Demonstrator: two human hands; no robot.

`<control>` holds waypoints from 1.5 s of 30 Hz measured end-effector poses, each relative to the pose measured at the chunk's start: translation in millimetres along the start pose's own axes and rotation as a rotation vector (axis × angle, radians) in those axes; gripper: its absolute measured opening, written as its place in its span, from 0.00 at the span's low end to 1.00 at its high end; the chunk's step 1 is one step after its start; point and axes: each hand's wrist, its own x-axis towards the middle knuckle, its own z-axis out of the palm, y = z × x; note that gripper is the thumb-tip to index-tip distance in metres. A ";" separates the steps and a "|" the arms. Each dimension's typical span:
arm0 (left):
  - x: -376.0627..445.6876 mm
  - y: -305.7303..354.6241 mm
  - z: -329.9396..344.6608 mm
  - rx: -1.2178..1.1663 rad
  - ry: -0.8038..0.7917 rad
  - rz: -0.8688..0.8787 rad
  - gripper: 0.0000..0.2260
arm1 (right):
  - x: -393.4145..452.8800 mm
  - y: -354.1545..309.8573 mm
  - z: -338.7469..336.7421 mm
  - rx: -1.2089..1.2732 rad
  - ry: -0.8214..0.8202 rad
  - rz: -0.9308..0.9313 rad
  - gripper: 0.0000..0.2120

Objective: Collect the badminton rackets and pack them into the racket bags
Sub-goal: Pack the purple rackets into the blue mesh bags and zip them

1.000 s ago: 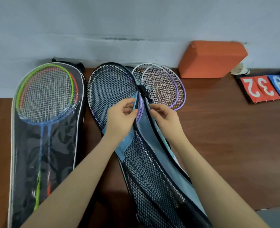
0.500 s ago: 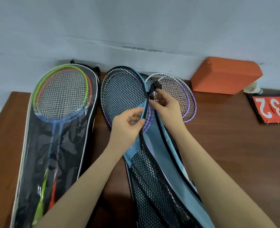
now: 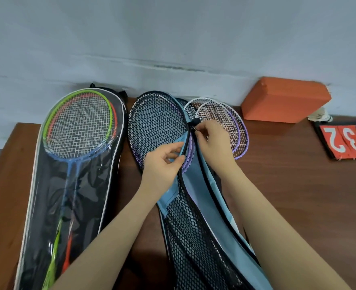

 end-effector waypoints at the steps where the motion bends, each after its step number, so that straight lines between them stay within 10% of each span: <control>1: -0.2 -1.6 0.2 0.000 -0.013 -0.004 0.14 | -2.1 1.1 -0.6 -0.008 0.002 -0.033 0.04; 17: 51.6 -9.3 -3.4 0.827 -0.177 0.809 0.08 | -50.6 17.9 -23.5 0.091 -0.053 -0.178 0.05; 32: 65.8 -16.8 22.9 0.658 -0.078 0.367 0.05 | -106.0 42.2 -63.3 0.222 -0.194 0.142 0.09; 39: 6.5 -10.8 33.9 0.814 -0.491 0.638 0.14 | -117.6 35.5 -61.7 0.333 -0.136 0.212 0.14; 45: -9.4 -16.8 31.7 0.713 -0.482 0.557 0.03 | -124.6 29.5 -58.0 0.272 -0.143 0.186 0.07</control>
